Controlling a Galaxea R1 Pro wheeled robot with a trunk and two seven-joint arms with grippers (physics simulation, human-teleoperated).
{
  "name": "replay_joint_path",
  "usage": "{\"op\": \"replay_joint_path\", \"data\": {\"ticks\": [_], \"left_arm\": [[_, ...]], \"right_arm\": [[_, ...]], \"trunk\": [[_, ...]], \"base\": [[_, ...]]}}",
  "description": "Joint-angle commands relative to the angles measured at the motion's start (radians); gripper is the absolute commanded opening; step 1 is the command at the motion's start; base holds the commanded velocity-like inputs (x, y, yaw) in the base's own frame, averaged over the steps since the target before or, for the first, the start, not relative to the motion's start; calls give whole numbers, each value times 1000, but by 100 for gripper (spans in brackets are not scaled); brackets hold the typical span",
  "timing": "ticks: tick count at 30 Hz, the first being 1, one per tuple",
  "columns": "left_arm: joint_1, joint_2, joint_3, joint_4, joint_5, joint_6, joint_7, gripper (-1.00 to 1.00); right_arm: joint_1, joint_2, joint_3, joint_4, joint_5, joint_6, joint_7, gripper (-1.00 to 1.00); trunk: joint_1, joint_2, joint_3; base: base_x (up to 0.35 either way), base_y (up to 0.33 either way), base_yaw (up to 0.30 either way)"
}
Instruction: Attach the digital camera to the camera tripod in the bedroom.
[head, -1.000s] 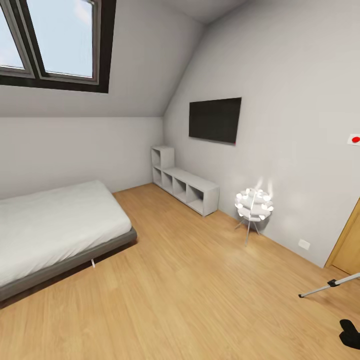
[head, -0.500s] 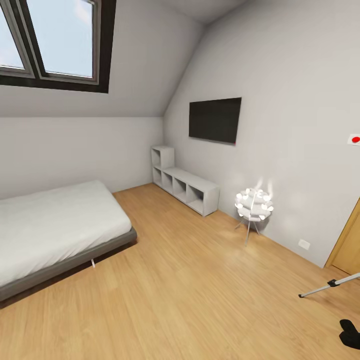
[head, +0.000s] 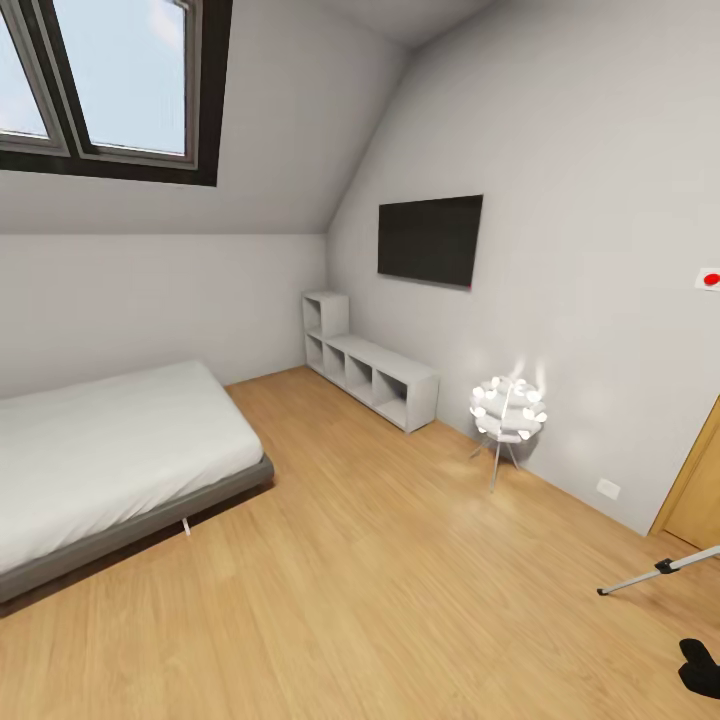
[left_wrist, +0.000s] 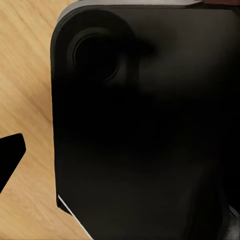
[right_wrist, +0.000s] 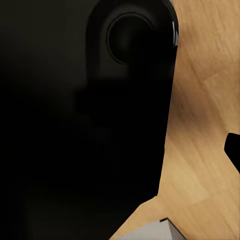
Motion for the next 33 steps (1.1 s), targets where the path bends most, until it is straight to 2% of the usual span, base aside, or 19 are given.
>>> {"op": "replay_joint_path", "data": {"ticks": [1,5,6,12,22,33], "left_arm": [[1,-1,-1,-1,19,-1,-1,100],[1,-2,-3,-1,23,0,2,100],[1,-3,-3,-1,23,0,4,100],[1,-3,-3,-1,23,0,5,100],[0,-2,-3,-1,24,-1,5,100],[1,-3,-3,-1,24,-1,5,100]], "right_arm": [[0,0,3,0,1,0,0,100],[0,-2,2,0,-4,-3,-9,100],[0,-11,-5,0,-7,-10,-11,100],[0,-14,-6,0,-8,-42,-11,100],[0,-15,-1,0,-7,-56,-11,100],[0,-16,0,0,-7,-58,-11,100]], "trunk": [[0,0,-1],[0,0,-1],[0,0,-1],[0,0,-1],[0,0,-1],[0,0,-1]], "base": [[0,0,0],[126,0,0],[300,0,0],[313,0,-98],[321,7,-236],[322,100,-253]]}}
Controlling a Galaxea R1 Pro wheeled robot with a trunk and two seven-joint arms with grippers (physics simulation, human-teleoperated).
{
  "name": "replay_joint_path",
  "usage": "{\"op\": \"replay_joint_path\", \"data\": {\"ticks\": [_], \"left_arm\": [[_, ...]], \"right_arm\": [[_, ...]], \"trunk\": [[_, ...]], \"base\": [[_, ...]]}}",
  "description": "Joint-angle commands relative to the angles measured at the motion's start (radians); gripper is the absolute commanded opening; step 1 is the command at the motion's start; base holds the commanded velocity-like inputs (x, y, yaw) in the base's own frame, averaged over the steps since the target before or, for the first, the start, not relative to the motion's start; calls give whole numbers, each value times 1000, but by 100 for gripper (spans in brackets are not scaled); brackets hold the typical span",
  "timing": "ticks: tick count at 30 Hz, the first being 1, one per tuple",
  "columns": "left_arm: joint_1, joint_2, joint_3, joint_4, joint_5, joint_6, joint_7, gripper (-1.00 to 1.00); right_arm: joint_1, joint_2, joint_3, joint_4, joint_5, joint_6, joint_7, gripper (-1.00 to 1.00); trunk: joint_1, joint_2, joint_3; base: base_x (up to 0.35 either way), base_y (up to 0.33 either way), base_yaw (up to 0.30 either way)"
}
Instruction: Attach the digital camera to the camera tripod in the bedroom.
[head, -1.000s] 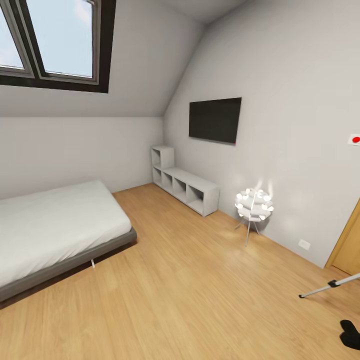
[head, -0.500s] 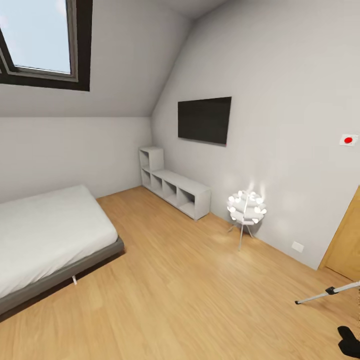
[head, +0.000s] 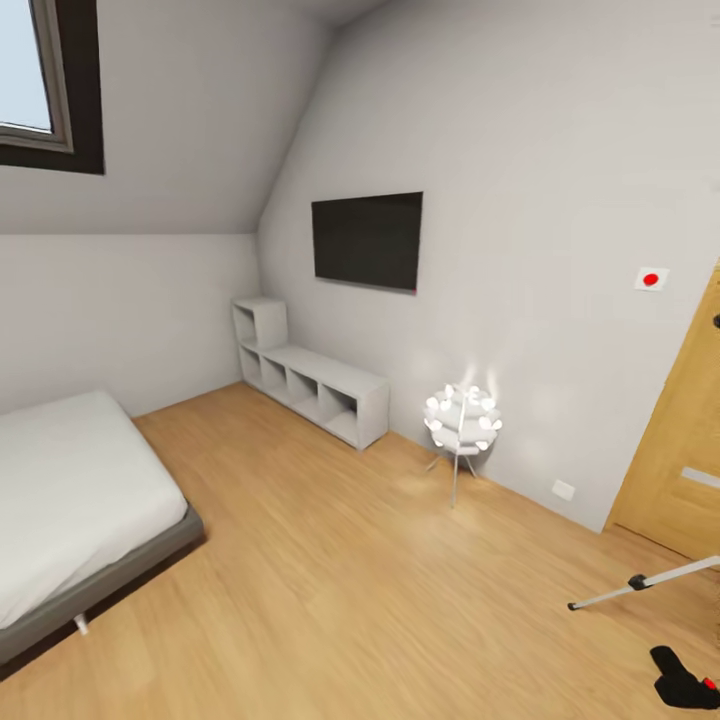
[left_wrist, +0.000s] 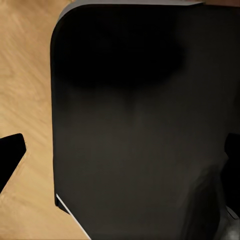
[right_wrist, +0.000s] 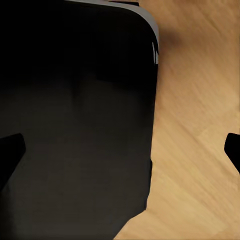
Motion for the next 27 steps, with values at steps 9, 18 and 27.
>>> {"op": "replay_joint_path", "data": {"ticks": [9,18,27], "left_arm": [[1,1,-1,-2,10,-1,0,100],[1,1,0,-2,10,-2,0,100],[1,2,0,-2,12,-2,1,100]], "right_arm": [[0,0,2,0,0,-3,-1,100],[0,0,2,0,0,-3,-1,100],[0,0,2,0,0,-3,-1,100]], "trunk": [[1,0,-1],[1,0,-1],[1,0,-1]], "base": [[270,165,-254],[58,41,-254],[6,4,-254]]}}
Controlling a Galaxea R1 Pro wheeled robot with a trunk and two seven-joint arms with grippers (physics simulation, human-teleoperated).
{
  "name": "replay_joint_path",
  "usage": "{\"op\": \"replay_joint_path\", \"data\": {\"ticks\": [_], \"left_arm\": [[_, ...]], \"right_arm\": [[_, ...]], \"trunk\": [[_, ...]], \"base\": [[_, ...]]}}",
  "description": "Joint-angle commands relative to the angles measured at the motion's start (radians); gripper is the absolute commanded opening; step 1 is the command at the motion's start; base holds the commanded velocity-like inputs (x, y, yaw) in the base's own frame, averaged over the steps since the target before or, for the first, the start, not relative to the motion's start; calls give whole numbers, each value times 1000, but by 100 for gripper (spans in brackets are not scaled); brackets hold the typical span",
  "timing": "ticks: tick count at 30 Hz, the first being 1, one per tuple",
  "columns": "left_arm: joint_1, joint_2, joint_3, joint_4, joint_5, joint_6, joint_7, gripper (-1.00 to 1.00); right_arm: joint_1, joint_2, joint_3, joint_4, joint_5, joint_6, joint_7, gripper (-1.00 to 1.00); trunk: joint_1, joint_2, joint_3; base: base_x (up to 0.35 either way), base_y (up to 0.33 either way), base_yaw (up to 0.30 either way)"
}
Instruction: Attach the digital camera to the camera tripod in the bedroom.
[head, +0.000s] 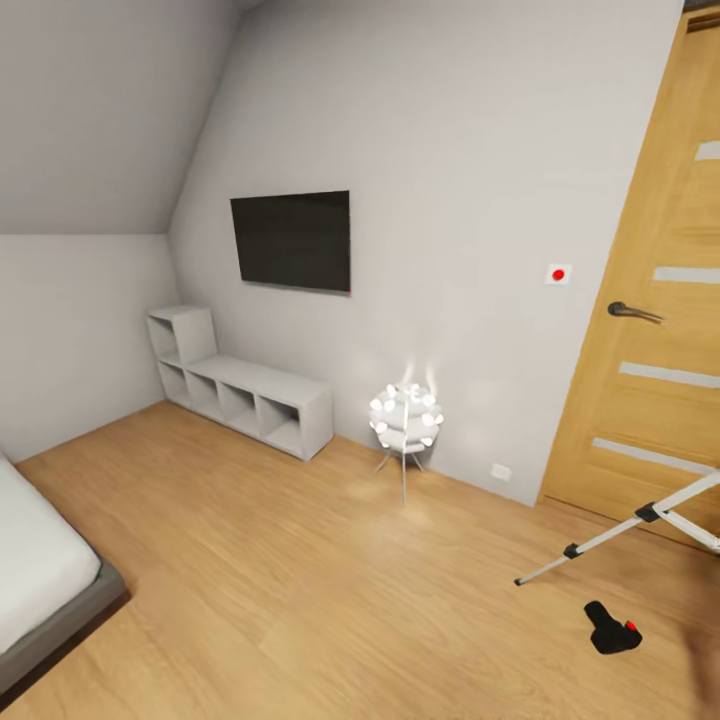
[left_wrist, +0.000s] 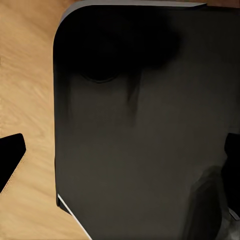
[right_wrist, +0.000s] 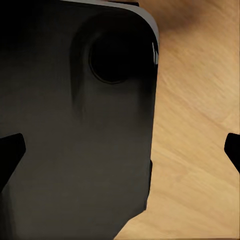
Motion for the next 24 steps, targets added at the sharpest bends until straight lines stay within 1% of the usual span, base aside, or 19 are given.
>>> {"op": "replay_joint_path", "data": {"ticks": [1,13,19,24], "left_arm": [[1,0,-1,-2,9,-1,0,100],[1,0,0,-2,10,-2,0,100],[1,0,-1,-2,10,-2,-1,100],[1,0,-1,-2,8,-2,-1,100]], "right_arm": [[0,0,3,0,0,-3,-1,100],[0,1,3,0,1,-3,-1,100],[0,1,3,0,1,-3,-1,100],[0,1,3,0,1,-3,-1,100]], "trunk": [[0,0,-1],[0,0,-1],[0,0,-1],[0,0,-1]], "base": [[1,1,-254],[15,0,-254],[249,7,-254],[314,95,-254]]}}
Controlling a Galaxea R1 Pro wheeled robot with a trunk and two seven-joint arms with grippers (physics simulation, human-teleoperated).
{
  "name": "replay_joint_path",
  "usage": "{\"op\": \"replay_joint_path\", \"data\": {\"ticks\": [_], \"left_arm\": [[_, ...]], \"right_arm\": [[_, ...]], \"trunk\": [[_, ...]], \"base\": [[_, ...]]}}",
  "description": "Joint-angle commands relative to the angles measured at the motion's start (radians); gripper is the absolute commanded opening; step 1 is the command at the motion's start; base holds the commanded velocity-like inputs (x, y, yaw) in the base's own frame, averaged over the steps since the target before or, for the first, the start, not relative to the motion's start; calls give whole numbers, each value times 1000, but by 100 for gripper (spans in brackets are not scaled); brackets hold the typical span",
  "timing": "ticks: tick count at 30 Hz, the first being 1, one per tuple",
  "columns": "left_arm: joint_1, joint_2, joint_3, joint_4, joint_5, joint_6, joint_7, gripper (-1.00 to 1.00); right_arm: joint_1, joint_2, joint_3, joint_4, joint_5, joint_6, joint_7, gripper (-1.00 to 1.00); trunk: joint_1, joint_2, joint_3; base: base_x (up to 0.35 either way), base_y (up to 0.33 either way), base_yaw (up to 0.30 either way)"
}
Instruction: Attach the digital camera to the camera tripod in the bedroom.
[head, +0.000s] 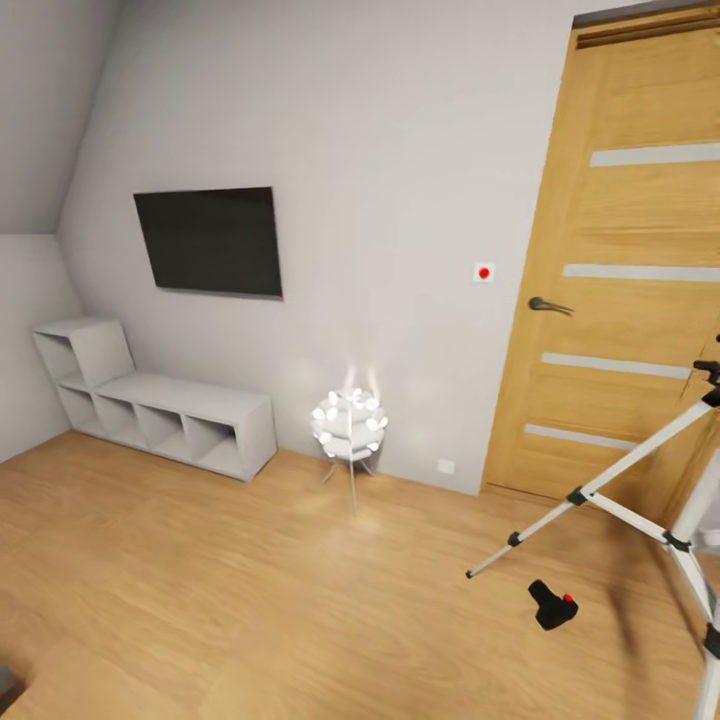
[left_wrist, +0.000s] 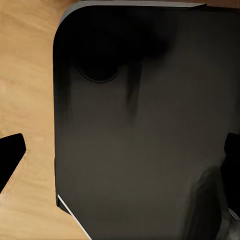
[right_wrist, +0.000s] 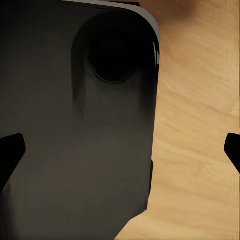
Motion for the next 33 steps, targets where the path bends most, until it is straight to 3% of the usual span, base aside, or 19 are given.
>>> {"op": "replay_joint_path", "data": {"ticks": [1,21,33], "left_arm": [[1,0,-1,-2,9,-1,0,100],[1,0,-1,-2,9,-1,0,100],[1,1,-1,-2,9,-1,0,100]], "right_arm": [[0,0,3,0,0,-3,-1,100],[0,0,2,0,0,-3,-1,100],[0,0,2,0,-1,-3,-1,100]], "trunk": [[1,0,-1],[1,0,-1],[1,0,-1]], "base": [[318,143,-254],[294,198,-254],[49,42,-254]]}}
